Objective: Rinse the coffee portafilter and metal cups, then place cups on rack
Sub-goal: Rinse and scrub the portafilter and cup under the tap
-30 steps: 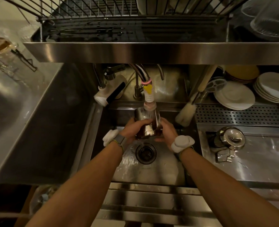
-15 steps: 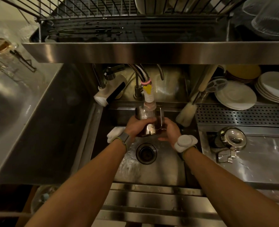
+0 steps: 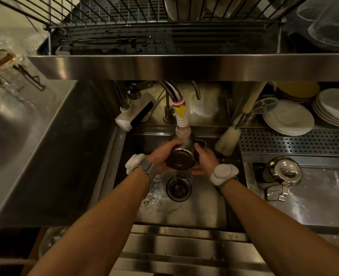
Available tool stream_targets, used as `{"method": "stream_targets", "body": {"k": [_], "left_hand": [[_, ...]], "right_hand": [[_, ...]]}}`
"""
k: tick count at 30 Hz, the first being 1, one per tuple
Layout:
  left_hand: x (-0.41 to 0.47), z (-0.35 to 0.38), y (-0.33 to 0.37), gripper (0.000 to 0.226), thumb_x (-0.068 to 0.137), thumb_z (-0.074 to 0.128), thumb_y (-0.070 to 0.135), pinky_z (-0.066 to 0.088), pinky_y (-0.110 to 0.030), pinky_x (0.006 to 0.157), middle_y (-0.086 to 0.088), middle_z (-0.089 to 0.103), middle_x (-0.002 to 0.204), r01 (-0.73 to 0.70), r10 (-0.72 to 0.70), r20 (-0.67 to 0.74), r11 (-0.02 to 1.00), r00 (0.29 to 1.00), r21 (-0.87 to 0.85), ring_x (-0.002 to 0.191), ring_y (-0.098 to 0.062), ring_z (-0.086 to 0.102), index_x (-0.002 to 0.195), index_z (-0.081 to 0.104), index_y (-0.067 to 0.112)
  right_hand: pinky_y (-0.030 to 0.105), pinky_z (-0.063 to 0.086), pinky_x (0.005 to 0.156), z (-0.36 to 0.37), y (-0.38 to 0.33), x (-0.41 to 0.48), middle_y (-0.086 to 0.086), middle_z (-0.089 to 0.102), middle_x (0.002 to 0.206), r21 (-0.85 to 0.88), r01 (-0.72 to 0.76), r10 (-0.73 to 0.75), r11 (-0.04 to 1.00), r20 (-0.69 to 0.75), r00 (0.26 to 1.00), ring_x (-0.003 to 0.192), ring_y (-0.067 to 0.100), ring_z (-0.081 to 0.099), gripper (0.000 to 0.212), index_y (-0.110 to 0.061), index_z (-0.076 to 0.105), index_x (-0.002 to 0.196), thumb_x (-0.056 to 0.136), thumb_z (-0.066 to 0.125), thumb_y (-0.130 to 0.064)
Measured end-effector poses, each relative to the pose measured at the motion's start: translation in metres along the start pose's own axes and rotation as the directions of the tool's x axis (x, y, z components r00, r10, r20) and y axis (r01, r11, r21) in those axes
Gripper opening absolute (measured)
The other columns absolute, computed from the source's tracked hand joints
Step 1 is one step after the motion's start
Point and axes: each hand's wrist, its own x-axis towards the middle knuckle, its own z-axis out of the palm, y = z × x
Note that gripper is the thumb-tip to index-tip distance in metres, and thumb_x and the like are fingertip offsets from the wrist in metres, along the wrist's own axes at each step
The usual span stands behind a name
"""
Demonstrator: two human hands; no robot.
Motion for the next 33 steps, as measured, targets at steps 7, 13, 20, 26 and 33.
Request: {"method": "stream_targets", "body": {"k": [7,13,20,26,33], "left_hand": [[0.005,0.001,0.005,0.043,0.083,0.053,0.057,0.053,-0.039,0.073,-0.011,0.066,0.097,0.136,-0.135,-0.064,0.991,0.989,0.008,0.09,-0.026,0.064,0.101,0.061,0.019],[0.004,0.0,0.007,0.044,0.085,0.046,0.059,0.055,-0.039,0.064,-0.01,0.067,0.099,0.207,-0.209,-0.049,0.978,0.977,-0.029,0.09,-0.026,0.062,0.096,0.063,0.02],[-0.001,-0.008,0.003,0.073,0.087,0.025,0.072,0.056,-0.042,0.065,-0.013,0.063,0.1,0.175,-0.181,-0.057,0.98,0.982,-0.092,0.087,-0.03,0.063,0.116,0.057,0.013],[-0.006,-0.016,0.001,0.082,0.082,0.01,0.078,0.056,-0.028,0.057,-0.02,0.07,0.086,0.182,-0.159,-0.142,0.968,0.977,0.17,0.062,-0.026,0.069,0.103,0.059,0.016],[-0.01,-0.036,0.028,0.042,0.091,0.048,0.047,0.045,-0.034,0.093,-0.013,0.065,0.122,0.023,0.414,-0.393,0.665,0.821,0.747,0.113,-0.034,0.059,0.115,0.066,0.017]], "right_hand": [[0.036,0.035,0.105,-0.002,-0.005,0.001,0.011,0.042,0.143,-0.26,0.348,-0.381,0.901,-0.087,0.92,0.128,0.028,0.043,0.044,-0.021,0.045,0.137,0.094,0.049,-0.033],[0.03,0.046,0.091,0.0,-0.007,-0.013,0.003,0.054,0.128,-0.375,0.445,-0.374,0.813,0.249,0.893,0.113,0.02,0.054,0.073,-0.032,0.05,0.129,0.062,0.08,-0.04],[0.046,0.04,0.102,-0.001,-0.014,-0.009,0.006,0.048,0.135,-0.692,0.446,-0.415,0.568,0.227,0.881,0.123,0.03,0.046,0.12,-0.024,0.034,0.138,0.034,0.085,-0.053],[0.03,0.052,0.084,0.003,-0.016,-0.011,-0.008,0.066,0.108,-0.589,0.498,-0.492,0.637,0.188,0.85,0.097,0.011,0.063,0.089,-0.023,0.056,0.115,0.036,0.084,-0.053],[0.034,0.049,0.093,0.006,-0.013,-0.019,-0.006,0.059,0.117,-0.588,0.463,-0.498,0.663,0.115,0.859,0.103,0.014,0.058,0.106,-0.021,0.042,0.13,0.038,0.084,-0.054]]}}
